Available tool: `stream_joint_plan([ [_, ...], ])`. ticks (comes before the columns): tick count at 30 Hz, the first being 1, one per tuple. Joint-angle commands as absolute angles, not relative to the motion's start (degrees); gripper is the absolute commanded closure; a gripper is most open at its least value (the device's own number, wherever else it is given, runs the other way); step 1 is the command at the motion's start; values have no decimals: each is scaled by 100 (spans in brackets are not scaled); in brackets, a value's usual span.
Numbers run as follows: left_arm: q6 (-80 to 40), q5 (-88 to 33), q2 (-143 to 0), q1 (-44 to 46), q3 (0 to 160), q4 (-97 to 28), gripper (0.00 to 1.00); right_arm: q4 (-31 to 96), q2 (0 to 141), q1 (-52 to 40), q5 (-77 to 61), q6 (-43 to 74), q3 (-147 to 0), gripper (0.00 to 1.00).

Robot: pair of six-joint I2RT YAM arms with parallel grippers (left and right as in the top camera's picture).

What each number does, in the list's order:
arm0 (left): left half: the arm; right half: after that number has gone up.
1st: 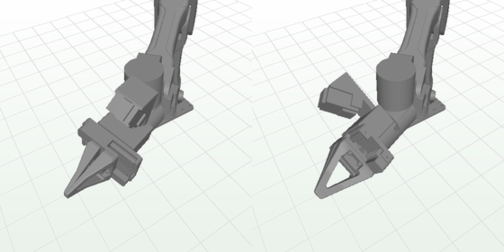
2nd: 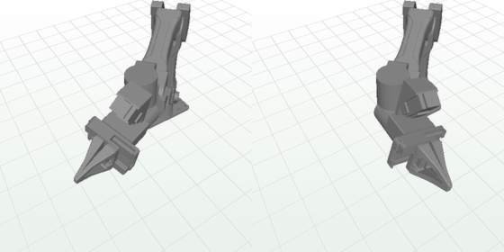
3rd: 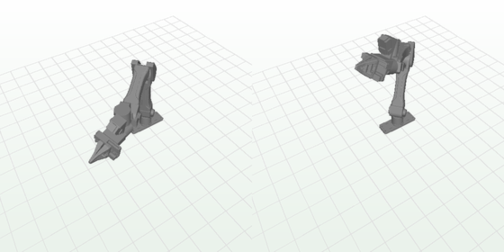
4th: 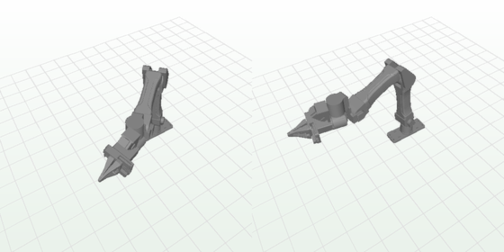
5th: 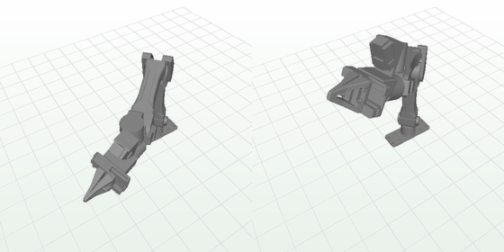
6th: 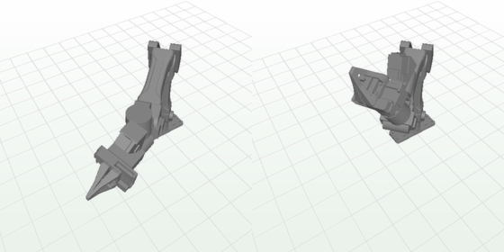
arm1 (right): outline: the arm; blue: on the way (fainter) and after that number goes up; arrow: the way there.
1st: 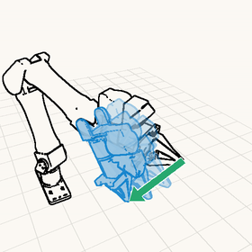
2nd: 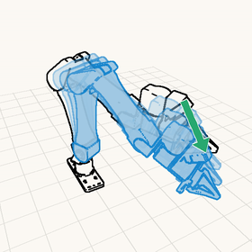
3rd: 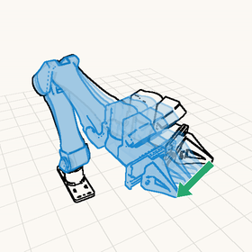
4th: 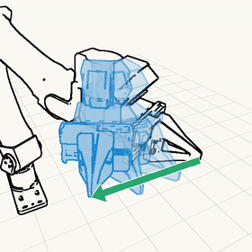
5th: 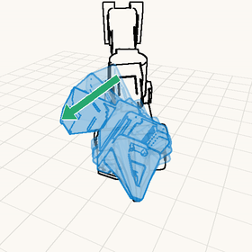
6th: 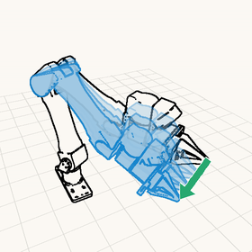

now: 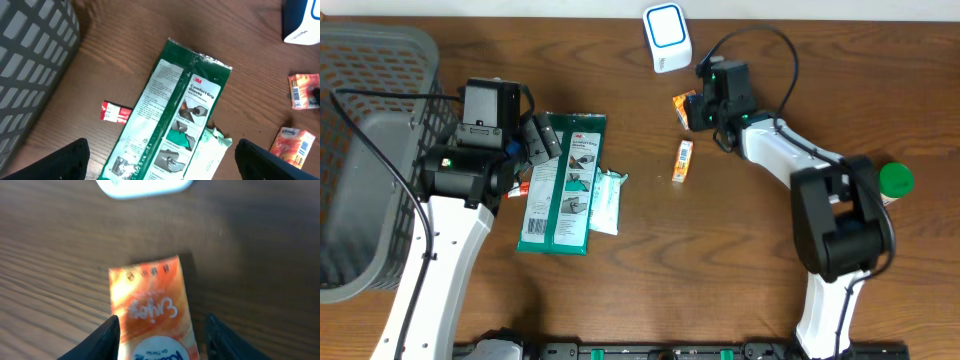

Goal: Scan the item barcode
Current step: 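Move the right gripper back and grasp the pack near the scanner, then carry the pack to the right side and set it down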

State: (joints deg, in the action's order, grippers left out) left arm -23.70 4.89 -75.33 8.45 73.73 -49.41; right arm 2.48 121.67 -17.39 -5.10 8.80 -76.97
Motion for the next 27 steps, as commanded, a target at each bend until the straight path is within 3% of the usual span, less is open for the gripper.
stream_joint_plan([
  [1, -2279, 563, -7522, 832, 7448, -4939, 7, 193, 12396, -1680, -456, 919, -7756, 56],
  [2, -2279, 563, -7522, 832, 7448, -4939, 7, 215, 12414, -1678, -454, 917, -7756, 64],
  [4, -2279, 563, -7522, 832, 7448, -4939, 7, 281, 12394, -1634, -456, 917, -7756, 99],
  [12, -2279, 563, -7522, 832, 7448, -4939, 7, 1653, 11150, -947, -421, 910, -7758, 99],
  [19, -2279, 563, -7522, 832, 7448, -4939, 7, 4517, 9909, 132, 613, 353, -7756, 99],
  [25, -2279, 563, -7522, 832, 7448, -4939, 7, 4899, 10038, 683, 963, 355, -7546, 99],
  [26, -2279, 563, -7522, 832, 7448, -4939, 7, 4899, 10068, 742, 965, 353, -7502, 97],
  [27, -2279, 563, -7522, 832, 7448, -4939, 7, 4895, 10132, 836, 965, 357, -7437, 62],
])
